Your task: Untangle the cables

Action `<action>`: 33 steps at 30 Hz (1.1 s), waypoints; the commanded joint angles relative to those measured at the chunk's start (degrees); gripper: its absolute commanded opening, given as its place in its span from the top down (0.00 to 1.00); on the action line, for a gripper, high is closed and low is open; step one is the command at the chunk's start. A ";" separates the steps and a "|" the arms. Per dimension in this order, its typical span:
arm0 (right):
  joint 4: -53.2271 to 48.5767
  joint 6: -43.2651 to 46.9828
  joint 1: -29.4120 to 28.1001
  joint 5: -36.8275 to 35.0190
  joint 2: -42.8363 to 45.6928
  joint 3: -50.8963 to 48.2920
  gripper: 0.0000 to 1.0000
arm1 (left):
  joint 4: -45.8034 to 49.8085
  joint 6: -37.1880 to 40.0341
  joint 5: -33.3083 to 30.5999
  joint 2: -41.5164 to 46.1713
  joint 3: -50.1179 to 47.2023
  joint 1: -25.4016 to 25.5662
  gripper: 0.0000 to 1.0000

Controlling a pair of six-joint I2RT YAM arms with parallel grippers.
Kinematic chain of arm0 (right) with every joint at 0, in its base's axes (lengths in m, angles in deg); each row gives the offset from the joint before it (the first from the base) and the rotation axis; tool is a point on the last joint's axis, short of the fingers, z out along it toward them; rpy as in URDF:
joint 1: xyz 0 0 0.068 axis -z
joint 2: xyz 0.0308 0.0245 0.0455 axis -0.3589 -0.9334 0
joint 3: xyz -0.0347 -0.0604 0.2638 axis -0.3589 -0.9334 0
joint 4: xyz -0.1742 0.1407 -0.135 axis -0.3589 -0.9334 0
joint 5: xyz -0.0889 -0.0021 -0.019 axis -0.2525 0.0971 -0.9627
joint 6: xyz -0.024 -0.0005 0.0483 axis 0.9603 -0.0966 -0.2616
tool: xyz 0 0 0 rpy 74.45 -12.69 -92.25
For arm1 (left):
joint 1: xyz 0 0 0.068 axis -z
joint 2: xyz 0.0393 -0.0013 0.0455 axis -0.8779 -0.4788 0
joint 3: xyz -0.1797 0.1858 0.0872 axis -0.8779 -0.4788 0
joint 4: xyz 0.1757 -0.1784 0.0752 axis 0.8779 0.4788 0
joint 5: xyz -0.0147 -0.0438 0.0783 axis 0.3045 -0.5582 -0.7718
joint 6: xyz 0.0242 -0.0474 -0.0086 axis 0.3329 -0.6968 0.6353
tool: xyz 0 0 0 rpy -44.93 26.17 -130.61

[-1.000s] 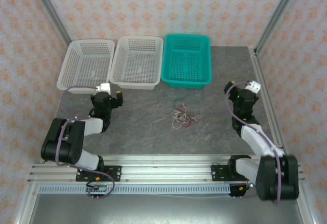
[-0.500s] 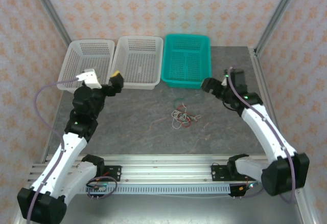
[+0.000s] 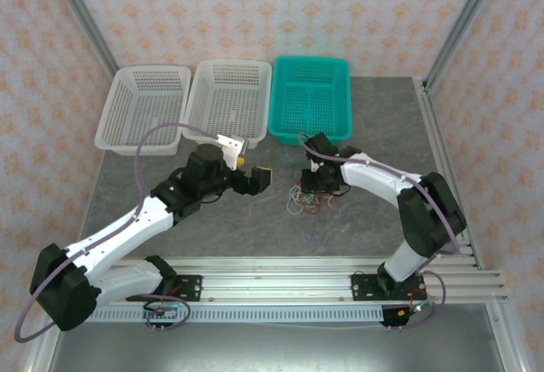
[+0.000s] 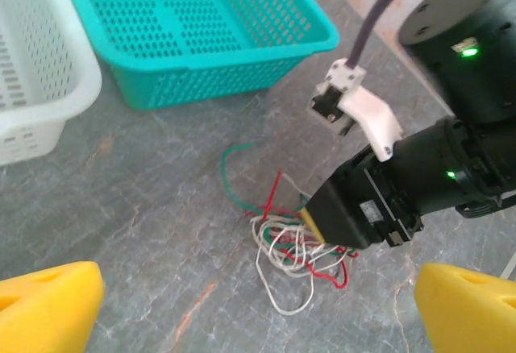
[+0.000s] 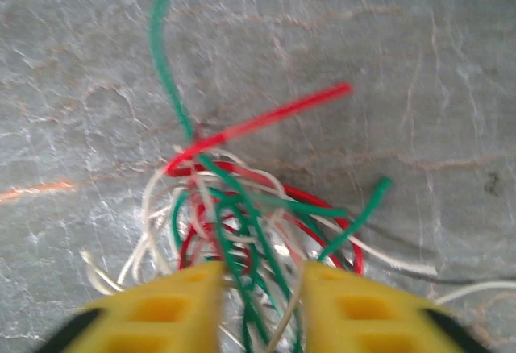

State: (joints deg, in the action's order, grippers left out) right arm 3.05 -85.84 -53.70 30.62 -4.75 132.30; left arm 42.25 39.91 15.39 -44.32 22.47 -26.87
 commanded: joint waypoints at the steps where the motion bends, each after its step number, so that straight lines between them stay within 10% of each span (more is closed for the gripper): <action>1: 5.03 3.33 -0.26 -1.66 4.72 -3.10 0.98 | 4.58 -5.98 -0.85 -2.16 5.03 0.35 0.00; 12: 24.98 6.49 -0.21 14.10 27.31 -18.02 1.00 | 15.26 -23.06 -1.78 -10.45 15.03 0.28 0.10; 22: 35.67 4.88 -0.29 28.85 28.91 -20.83 1.00 | -1.50 -29.84 9.40 -17.86 14.31 0.38 0.27; 33: 36.24 3.99 -0.38 27.28 28.79 -19.98 1.00 | 1.61 -28.79 4.31 -26.65 21.73 0.28 0.85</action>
State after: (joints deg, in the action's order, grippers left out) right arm 36.18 -81.29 -53.79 56.78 23.40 110.48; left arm 44.66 11.12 20.74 -70.29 41.44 -26.87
